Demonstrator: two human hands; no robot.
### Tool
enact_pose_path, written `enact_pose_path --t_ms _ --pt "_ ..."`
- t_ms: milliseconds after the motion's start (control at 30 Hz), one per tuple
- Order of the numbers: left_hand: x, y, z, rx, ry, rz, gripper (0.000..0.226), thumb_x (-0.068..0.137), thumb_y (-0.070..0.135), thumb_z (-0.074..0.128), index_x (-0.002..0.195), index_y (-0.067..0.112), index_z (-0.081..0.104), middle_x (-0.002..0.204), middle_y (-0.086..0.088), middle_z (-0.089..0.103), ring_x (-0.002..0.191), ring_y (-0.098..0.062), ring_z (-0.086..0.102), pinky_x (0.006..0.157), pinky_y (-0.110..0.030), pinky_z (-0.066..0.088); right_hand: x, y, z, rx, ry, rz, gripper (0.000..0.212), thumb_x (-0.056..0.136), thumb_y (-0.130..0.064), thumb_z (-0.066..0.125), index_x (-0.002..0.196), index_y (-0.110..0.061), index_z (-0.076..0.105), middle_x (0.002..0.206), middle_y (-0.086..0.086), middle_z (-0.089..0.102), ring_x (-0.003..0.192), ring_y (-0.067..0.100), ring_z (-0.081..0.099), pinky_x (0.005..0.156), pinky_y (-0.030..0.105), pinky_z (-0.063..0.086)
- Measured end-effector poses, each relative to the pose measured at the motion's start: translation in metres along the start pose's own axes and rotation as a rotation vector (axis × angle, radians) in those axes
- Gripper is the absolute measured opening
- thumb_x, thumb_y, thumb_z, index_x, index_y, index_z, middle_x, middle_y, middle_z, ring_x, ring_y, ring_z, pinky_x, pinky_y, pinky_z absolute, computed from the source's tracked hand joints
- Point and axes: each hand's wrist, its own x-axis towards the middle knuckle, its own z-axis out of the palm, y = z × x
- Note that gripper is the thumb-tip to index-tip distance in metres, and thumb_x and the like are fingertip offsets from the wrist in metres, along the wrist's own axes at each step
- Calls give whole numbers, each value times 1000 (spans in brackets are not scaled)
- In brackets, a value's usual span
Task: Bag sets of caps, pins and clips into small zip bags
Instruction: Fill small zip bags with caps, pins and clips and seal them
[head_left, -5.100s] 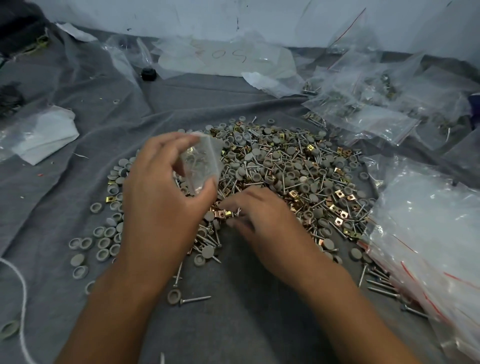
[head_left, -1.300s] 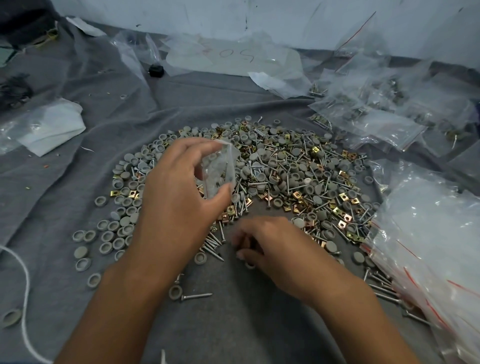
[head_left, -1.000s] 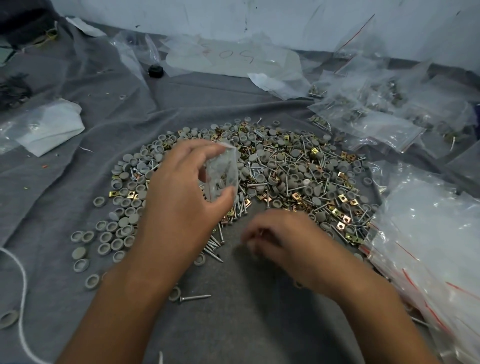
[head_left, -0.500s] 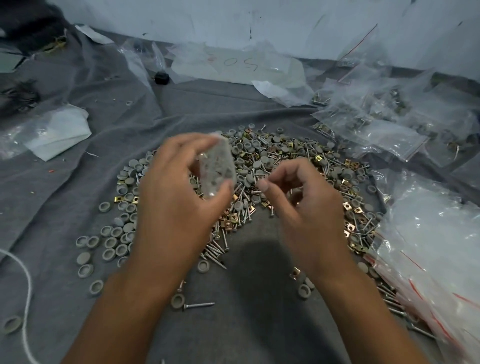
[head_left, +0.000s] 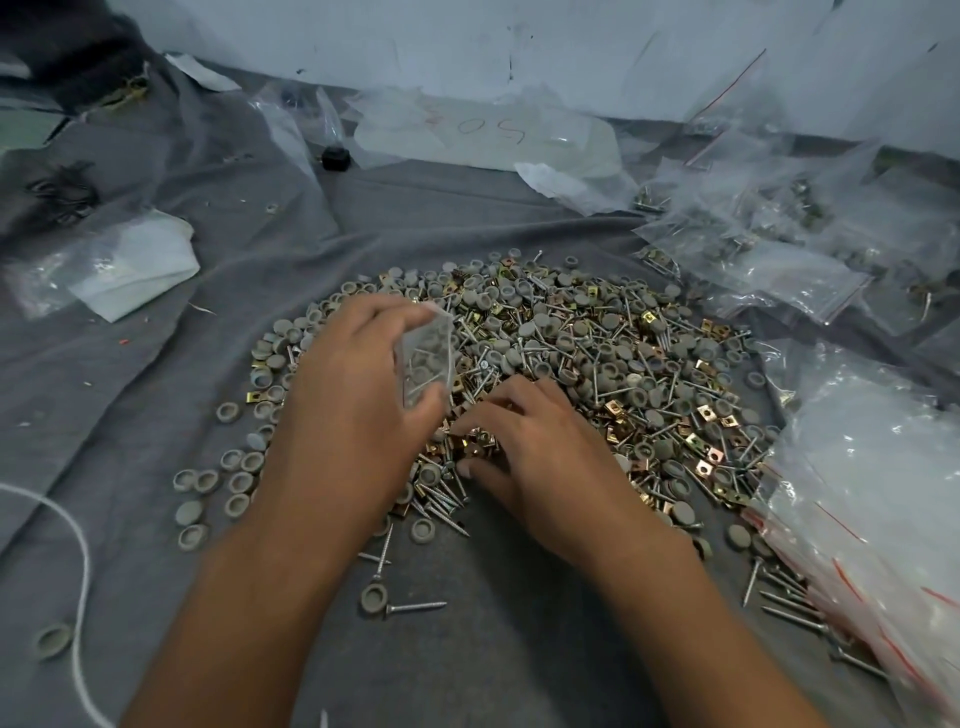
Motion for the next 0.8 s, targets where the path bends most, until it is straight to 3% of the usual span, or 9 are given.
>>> enact_pose_path --t_ms 267,433,567,667,800 --pt "-2 2 3 -19 -38 1 55 77 19 81 128 24 61 115 18 47 88 -3 44 83 5 27 -3 3 -6 121 -21 61 7 99 -26 62 104 -27 65 114 -6 50 101 17 55 85 42 50" --pt "-4 3 3 -51 -57 9 55 77 19 80 129 23 61 120 14 53 83 -1 45 84 6 27 -7 15 -7 213 -12 107 10 97 -19 64 102 -28 66 101 -9 58 93 10 57 85 35 49" --pt "-5 6 3 -87 -60 30 55 76 21 79 128 25 62 119 15 53 82 6 47 84 5 29 -13 19 -14 483 113 170 16 92 -14 72 102 -27 68 89 -18 67 89 -8 61 75 6 45" --pt "-6 8 4 -96 -85 46 57 77 23 80 130 28 60 120 18 52 85 7 46 81 -1 34 -12 20 -24 691 211 192 12 94 -20 69 101 -29 66 92 -15 70 90 -2 66 76 12 50" --pt "-7 11 7 -93 -109 68 56 77 20 81 129 25 62 120 19 52 86 12 45 84 3 30 -7 13 -32 957 297 149 12 96 -16 67 100 -27 64 94 -10 72 88 4 68 72 17 51"
